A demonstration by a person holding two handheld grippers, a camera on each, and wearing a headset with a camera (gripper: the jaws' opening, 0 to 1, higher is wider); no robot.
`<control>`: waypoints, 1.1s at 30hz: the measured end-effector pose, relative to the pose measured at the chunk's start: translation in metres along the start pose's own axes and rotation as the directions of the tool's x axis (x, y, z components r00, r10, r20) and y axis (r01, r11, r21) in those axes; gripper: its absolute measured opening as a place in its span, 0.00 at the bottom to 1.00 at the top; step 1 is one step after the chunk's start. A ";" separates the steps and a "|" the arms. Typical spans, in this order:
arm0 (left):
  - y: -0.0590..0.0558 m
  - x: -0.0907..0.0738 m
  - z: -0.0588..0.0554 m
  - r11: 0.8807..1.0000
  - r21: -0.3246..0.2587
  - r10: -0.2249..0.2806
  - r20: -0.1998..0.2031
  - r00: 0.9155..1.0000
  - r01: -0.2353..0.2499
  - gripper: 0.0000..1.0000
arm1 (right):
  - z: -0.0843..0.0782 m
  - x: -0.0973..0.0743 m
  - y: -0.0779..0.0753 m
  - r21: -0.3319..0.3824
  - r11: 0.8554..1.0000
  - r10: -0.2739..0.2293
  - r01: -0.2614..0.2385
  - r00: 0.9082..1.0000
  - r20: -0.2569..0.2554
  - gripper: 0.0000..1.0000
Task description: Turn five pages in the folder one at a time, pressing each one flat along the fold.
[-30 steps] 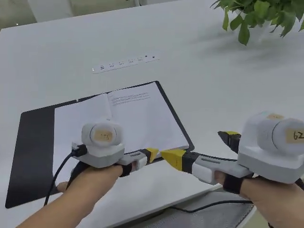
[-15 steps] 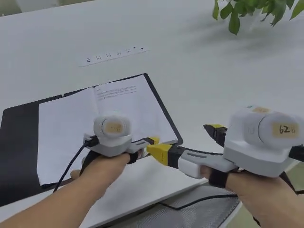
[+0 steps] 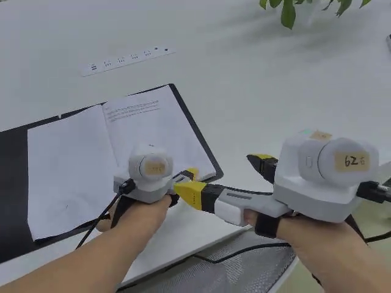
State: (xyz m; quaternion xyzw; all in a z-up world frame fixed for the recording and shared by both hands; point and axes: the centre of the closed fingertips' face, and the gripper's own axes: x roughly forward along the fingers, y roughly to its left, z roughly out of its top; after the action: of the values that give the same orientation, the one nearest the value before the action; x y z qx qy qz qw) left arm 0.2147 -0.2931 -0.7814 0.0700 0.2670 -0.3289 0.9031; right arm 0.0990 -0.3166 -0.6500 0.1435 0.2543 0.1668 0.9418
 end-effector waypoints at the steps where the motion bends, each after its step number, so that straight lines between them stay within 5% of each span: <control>1: -0.001 0.000 -0.002 1.000 0.024 -0.006 0.010 1.000 0.006 0.53 | 0.000 0.000 0.000 -0.001 1.000 0.001 -0.001 1.000 0.000 0.92; 9: 0.000 -0.002 -0.002 0.999 0.031 -0.019 0.093 0.995 0.017 0.51 | 0.000 -0.002 -0.001 0.016 1.000 0.004 -0.004 1.000 0.005 0.91; 27: 0.012 -0.004 -0.001 1.000 -0.026 0.015 0.132 0.991 -0.011 0.29 | -0.008 0.001 0.000 -0.004 1.000 -0.006 0.006 1.000 -0.031 0.90; 33: 0.026 -0.006 0.001 0.995 -0.089 0.052 0.132 0.990 -0.041 0.15 | -0.008 0.004 -0.001 0.007 1.000 0.000 0.000 0.999 -0.051 0.90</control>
State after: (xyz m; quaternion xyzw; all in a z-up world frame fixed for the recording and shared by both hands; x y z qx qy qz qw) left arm 0.2280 -0.2704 -0.7786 0.0149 0.2178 -0.2998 0.9287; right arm 0.0986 -0.3148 -0.6585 0.1426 0.2788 0.1694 0.9345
